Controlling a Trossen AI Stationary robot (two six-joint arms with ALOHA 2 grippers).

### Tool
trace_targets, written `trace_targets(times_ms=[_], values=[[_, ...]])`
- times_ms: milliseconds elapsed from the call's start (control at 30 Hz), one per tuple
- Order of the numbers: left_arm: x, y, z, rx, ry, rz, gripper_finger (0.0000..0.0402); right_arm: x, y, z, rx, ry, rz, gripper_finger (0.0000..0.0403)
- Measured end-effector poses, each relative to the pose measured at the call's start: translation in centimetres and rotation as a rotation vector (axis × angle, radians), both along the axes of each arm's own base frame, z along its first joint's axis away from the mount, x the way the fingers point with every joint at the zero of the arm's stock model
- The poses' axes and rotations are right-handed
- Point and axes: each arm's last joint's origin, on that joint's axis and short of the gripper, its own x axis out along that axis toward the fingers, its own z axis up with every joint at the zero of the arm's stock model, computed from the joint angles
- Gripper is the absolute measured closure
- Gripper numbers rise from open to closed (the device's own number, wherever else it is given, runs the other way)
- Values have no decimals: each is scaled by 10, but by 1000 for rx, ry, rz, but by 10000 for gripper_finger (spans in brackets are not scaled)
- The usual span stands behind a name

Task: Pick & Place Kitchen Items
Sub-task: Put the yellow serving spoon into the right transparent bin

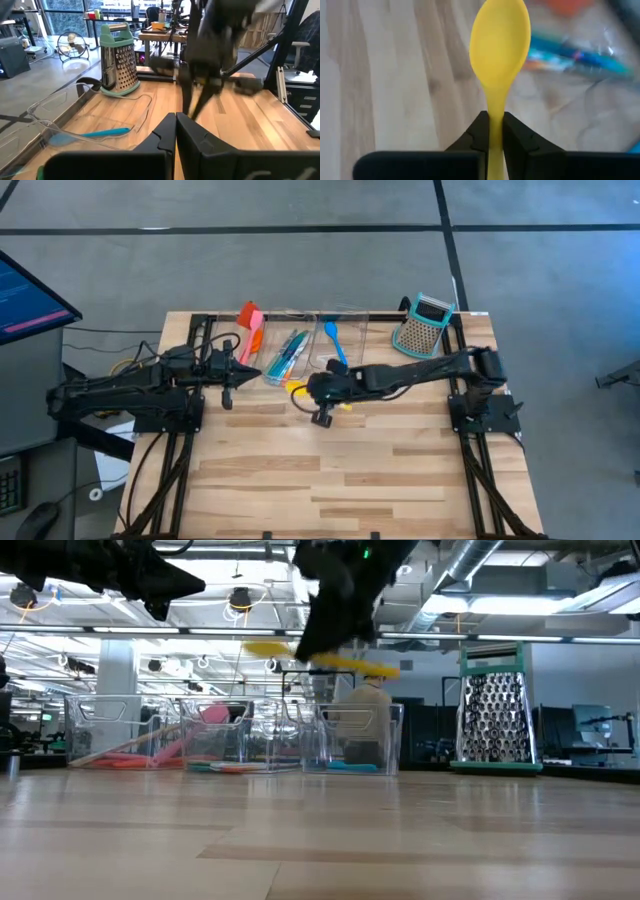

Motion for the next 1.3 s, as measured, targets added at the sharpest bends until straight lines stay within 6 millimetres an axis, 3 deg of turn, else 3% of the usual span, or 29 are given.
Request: trace_targets(times_ms=[300, 567, 1000, 1300], values=[[0, 0, 0, 1, -1, 0, 400, -22, -8, 70, -172, -249, -89, 381], [0, 0, 0, 2, 0, -1, 400, -28, -30, 86, -271, -312, -233, 382], [0, 0, 0, 2, -1, -1, 400, -37, -125, 67, -158, -321, -696, 384], [0, 0, 0, 2, 0, 0, 400, -24, -167, 13, -27, -204, -749, 389]])
